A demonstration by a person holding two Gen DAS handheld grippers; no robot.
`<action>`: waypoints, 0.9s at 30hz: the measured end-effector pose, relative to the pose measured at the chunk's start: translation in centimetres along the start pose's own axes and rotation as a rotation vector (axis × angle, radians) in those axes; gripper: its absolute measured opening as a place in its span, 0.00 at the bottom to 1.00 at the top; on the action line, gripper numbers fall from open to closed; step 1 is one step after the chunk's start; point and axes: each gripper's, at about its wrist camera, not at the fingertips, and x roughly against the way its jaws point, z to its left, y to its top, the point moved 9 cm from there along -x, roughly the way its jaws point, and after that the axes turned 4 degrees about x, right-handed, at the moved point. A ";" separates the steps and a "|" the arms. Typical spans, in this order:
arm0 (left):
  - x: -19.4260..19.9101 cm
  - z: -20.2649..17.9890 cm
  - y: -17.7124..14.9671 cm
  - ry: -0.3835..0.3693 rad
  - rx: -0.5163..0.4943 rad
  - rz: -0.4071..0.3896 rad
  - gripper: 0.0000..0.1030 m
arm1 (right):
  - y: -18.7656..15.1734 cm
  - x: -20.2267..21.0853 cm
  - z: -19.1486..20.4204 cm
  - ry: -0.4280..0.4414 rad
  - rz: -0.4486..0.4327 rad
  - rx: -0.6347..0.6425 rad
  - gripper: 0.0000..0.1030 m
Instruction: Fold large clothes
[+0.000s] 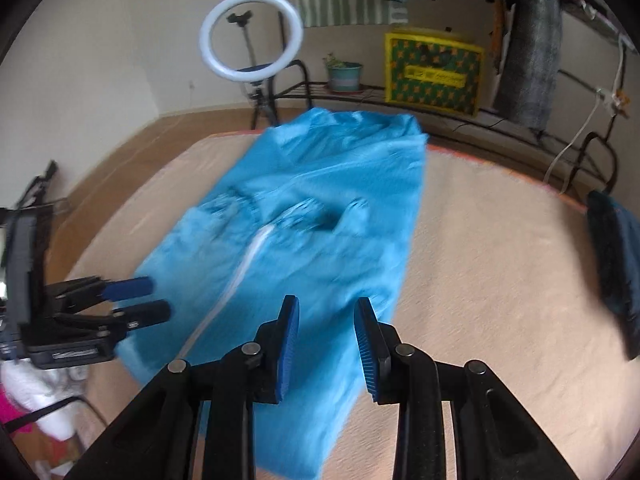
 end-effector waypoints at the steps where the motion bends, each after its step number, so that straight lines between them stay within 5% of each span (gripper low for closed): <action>1: -0.2 0.1 -0.3 0.014 -0.020 0.002 0.55 | -0.9 0.0 0.8 0.032 0.008 0.012 0.29; 7: -1.0 0.7 -1.2 0.083 -0.054 0.008 0.55 | -6.3 -2.2 2.9 0.043 0.108 0.086 0.28; 12: -1.6 1.0 -1.7 0.110 -0.080 0.010 0.55 | -7.2 -3.3 2.3 0.017 0.136 0.108 0.25; 19: -1.3 1.2 -1.2 0.117 -0.071 0.003 0.55 | -6.7 -2.5 2.1 0.038 0.158 0.103 0.25; 27: 1.0 1.2 3.3 0.139 -0.108 -0.073 0.55 | -1.8 0.7 -1.0 0.068 0.057 0.044 0.33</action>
